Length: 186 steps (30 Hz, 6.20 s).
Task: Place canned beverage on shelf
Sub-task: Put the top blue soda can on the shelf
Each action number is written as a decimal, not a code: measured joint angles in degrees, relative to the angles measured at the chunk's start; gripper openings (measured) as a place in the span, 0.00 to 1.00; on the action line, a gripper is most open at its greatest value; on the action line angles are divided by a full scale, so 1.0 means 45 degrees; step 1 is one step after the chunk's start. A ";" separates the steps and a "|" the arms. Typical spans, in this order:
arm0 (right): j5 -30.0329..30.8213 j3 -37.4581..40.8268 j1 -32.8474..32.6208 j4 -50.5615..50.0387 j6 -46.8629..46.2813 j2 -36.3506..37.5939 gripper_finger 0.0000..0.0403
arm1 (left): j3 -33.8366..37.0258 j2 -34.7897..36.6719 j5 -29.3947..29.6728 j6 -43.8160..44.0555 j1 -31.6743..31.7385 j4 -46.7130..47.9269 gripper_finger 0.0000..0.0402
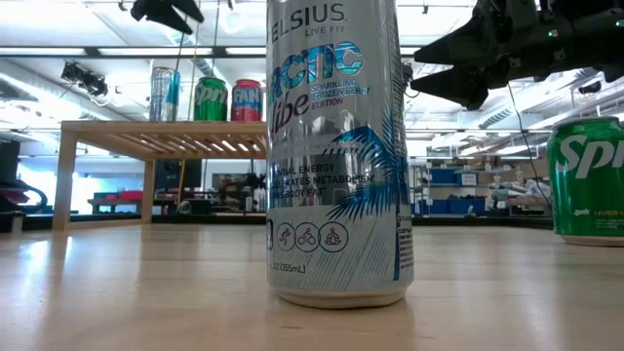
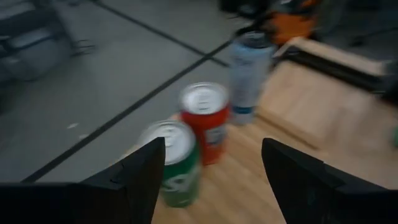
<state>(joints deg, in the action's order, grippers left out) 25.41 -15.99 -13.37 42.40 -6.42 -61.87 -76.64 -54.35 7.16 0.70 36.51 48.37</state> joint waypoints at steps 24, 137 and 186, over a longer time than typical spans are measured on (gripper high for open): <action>-0.0670 0.0000 -0.0180 -0.0275 -0.3356 0.0000 0.84 | -0.3089 -0.2316 0.3818 0.1161 0.0016 0.2854 0.66; -0.2244 0.0000 -0.0185 -0.0293 -0.3973 0.0000 0.84 | -0.4220 -0.5268 0.1779 0.2931 0.3050 0.7640 0.67; -0.2243 0.0000 -0.0183 -0.0293 -0.3973 0.0000 0.84 | -0.4226 -0.5234 -0.0700 -0.5822 0.3678 0.7580 0.63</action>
<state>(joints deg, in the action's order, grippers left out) 15.32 -15.99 -14.19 41.08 -24.29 -61.87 -95.66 -77.91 4.01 -25.50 53.06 82.48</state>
